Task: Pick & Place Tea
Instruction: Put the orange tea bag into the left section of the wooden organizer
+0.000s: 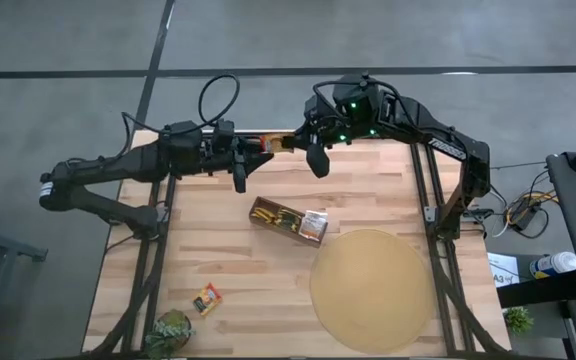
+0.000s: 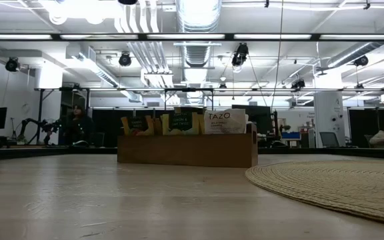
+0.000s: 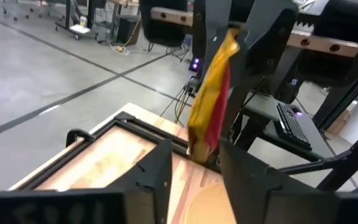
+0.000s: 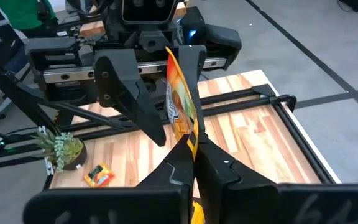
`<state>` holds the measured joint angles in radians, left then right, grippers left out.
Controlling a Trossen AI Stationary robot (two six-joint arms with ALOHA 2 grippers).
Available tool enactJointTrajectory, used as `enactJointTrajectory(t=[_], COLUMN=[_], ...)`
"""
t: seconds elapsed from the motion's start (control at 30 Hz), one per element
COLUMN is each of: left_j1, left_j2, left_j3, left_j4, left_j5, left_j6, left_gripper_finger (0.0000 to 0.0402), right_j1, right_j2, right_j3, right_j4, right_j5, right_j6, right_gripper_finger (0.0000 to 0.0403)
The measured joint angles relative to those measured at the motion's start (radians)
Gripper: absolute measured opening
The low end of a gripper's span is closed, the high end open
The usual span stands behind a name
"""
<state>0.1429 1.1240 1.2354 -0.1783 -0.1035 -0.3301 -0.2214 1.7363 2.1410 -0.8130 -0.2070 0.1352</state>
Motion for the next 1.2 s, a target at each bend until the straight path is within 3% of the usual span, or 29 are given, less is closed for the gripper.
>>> enactJointTrajectory(t=[0.33, 0.6, 0.77, 1.2], left_j1=[0.0, 0.0, 0.0, 0.0], left_j2=[-0.082, -0.079, -0.11, -0.177], left_j3=[0.0, 0.0, 0.0, 0.0], left_j4=[-0.184, -0.171, -0.216, -0.323], left_j5=[-0.068, -0.074, -0.134, -0.159], left_j6=[-0.019, -0.001, 0.001, -0.012], left_gripper_finger=[0.0197, 0.02, 0.02, 0.02], right_j1=[0.0, 0.0, 0.001, -0.006], right_j2=[0.0, 0.0, 0.011, 0.161], right_j3=[-0.004, -0.007, -0.065, -0.09], right_j4=[-0.044, -0.043, -0.086, -0.168], right_j5=[-0.001, -0.004, -0.004, -0.018], right_j6=[0.001, 0.038, 0.064, 0.145], right_gripper_finger=[0.0008, 0.0008, 0.0008, 0.0008])
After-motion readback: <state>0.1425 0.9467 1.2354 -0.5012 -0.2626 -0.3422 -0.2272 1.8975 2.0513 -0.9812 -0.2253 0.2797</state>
